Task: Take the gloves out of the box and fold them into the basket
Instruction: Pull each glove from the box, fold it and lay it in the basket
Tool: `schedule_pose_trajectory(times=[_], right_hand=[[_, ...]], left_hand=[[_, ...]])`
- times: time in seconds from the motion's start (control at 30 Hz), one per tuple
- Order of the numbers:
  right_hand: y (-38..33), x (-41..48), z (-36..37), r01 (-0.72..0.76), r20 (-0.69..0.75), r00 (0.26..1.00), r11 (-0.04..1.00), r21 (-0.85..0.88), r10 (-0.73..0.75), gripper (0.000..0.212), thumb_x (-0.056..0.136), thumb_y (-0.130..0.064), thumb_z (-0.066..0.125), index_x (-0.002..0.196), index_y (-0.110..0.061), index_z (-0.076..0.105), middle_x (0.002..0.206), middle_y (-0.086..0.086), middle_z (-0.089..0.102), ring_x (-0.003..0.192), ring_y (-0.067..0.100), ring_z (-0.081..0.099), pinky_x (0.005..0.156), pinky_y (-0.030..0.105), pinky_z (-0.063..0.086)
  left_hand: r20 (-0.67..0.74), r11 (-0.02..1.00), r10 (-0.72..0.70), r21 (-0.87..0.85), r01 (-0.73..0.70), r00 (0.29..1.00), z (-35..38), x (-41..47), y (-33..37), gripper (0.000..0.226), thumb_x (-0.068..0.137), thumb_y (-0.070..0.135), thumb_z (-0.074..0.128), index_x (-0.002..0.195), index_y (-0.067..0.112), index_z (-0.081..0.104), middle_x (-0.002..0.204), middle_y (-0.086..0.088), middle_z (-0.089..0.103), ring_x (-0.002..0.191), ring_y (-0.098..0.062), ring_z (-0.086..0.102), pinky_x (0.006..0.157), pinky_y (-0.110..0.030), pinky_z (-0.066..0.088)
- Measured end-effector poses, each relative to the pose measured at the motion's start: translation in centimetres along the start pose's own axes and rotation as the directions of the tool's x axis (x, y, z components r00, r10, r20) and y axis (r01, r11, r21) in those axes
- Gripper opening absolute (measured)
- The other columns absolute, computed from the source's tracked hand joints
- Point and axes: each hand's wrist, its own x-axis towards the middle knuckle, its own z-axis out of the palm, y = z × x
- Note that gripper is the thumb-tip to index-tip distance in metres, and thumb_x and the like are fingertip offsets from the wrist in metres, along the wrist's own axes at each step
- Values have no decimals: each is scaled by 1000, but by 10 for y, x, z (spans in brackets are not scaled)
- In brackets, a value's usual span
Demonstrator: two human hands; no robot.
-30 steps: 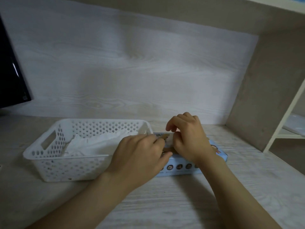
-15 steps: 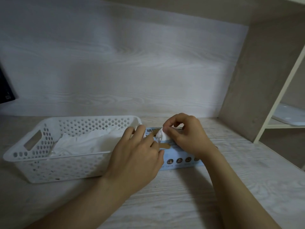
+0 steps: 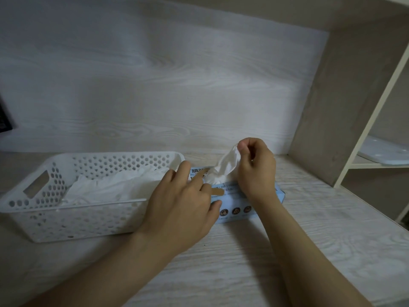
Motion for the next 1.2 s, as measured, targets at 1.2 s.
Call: schedule_pose_trajectory(times=[1.2], right_hand=[[-52,-13,-7,-570,592,786,580,582,177,51,98,14,45,131,-20,64,104,17,73,90,27,72,69,35,61]], left_hand=[[-145,955,-177,-264,135,973,-14,-3,-21,57,80,49,82,111,15,48,105,-7,55,88,-27,55,73,-44,51]])
